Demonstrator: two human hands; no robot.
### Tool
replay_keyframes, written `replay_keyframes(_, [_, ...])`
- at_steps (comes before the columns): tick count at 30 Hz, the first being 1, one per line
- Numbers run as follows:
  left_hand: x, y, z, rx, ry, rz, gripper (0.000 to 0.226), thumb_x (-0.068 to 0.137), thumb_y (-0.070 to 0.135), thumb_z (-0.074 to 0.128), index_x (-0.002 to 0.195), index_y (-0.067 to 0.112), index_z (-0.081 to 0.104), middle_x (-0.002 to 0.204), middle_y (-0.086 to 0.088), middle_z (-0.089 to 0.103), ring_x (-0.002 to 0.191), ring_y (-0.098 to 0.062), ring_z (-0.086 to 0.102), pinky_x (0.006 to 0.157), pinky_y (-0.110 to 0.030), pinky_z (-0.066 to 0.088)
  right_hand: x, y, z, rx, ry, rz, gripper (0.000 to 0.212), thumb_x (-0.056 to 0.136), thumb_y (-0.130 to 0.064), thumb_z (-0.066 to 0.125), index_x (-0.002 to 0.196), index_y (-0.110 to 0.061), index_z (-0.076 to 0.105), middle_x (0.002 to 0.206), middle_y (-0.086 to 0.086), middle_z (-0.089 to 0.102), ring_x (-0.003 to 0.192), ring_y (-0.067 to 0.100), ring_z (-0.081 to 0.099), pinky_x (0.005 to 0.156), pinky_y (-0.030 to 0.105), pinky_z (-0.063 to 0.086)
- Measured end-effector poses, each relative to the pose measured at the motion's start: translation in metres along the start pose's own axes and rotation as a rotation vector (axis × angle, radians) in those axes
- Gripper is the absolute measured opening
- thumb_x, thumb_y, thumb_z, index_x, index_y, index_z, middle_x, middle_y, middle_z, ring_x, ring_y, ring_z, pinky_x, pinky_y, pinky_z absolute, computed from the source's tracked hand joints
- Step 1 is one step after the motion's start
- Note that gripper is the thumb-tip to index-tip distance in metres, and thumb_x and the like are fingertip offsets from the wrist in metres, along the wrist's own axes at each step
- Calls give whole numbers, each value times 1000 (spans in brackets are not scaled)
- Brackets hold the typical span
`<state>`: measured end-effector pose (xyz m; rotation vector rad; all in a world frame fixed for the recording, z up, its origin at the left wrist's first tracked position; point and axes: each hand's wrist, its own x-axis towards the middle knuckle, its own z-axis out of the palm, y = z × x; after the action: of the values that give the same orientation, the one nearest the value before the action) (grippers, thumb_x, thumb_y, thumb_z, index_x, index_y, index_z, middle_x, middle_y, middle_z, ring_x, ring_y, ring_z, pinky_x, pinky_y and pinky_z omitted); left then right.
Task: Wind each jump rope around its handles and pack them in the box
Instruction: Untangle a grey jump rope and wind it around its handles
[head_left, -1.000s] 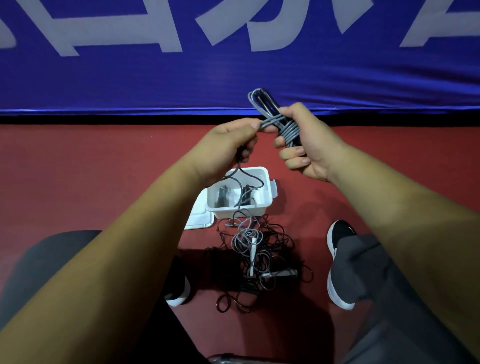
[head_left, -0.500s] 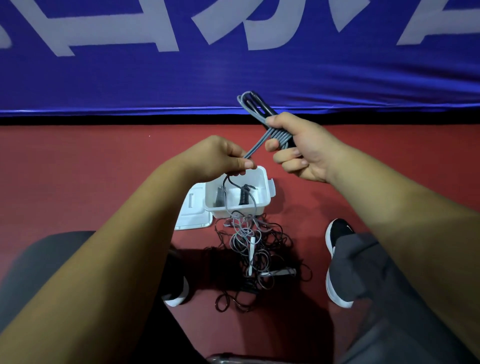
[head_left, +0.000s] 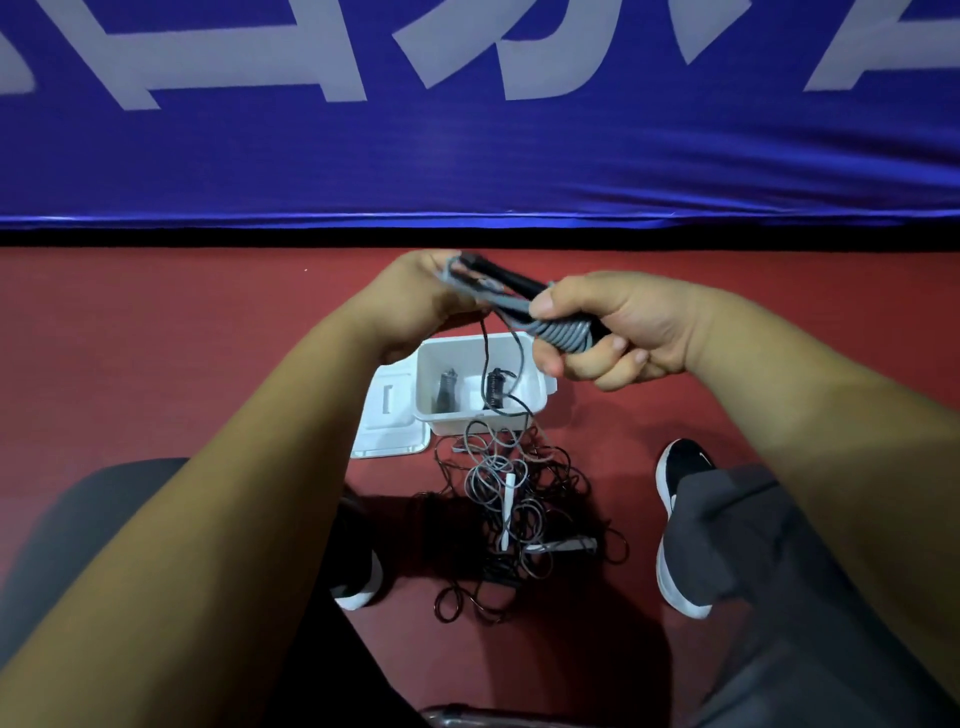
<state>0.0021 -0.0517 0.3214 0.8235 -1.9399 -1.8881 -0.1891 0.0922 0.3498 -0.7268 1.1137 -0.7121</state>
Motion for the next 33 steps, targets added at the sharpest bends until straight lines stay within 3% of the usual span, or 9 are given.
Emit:
replay_keyframes(4, [-3,15,2,62,43,55,21,86,-8,75,90,12,78,114,-32,71,99,-29,69,92,-35,58,-2,6,6,-156,-88,163,25,96,-25,56,95,-5,72,82,20,73,35,4,26,38,14,13])
replay_keyframes(7, [-4,21,8,123,17,84,22,85,-12,76,92,9,76,112,-30,72,101,-27,71,95,-32,58,5,11,2,-226,-80,207,22,103,-22,56,123,-14,63,99,26,74,36,8,34,36,13,26])
replay_keyframes(9, [-6,23,11,180,11,108,18,83,-9,79,94,6,76,109,-29,73,99,-26,71,95,-35,59,6,12,3,-316,-37,201,17,105,-22,56,118,-14,65,101,27,75,40,14,49,38,20,42])
replay_keyframes(13, [-9,27,14,300,-4,163,21,82,-9,79,98,4,77,99,-16,76,93,-19,69,94,-35,58,11,17,3,-393,74,187,21,107,-22,58,111,-2,62,99,28,77,79,37,79,64,38,66])
replay_keyframes(17, [-11,32,13,394,-37,172,26,81,-9,80,98,9,78,89,-5,73,84,-12,66,86,-28,56,21,22,-9,-467,193,162,30,107,-26,59,115,2,62,101,23,79,96,34,80,84,44,66])
replay_keyframes(21, [-12,35,12,634,-73,168,26,84,-5,79,100,15,78,92,5,77,79,-9,68,79,-22,56,31,26,-23,-476,378,137,32,102,-27,61,120,0,62,102,15,79,75,20,74,57,31,61])
replay_keyframes(25, [-10,26,13,921,-96,89,26,86,3,76,103,22,72,88,13,72,76,2,66,69,-16,51,36,26,-26,-493,509,69,20,98,-24,58,105,-7,62,85,8,73,65,21,57,47,26,49])
replay_keyframes(28, [-6,16,12,961,-65,19,25,84,10,83,100,22,68,86,9,74,76,-2,68,70,-29,53,36,25,-25,-437,527,24,14,95,-24,60,99,-11,60,82,7,64,61,19,48,45,25,41])
replay_keyframes(33, [-3,4,19,904,28,-102,27,86,24,86,91,10,63,76,-1,72,62,-20,68,57,-29,52,39,23,-18,-241,475,-64,16,98,-26,67,100,-13,58,84,5,56,53,9,40,41,23,32])
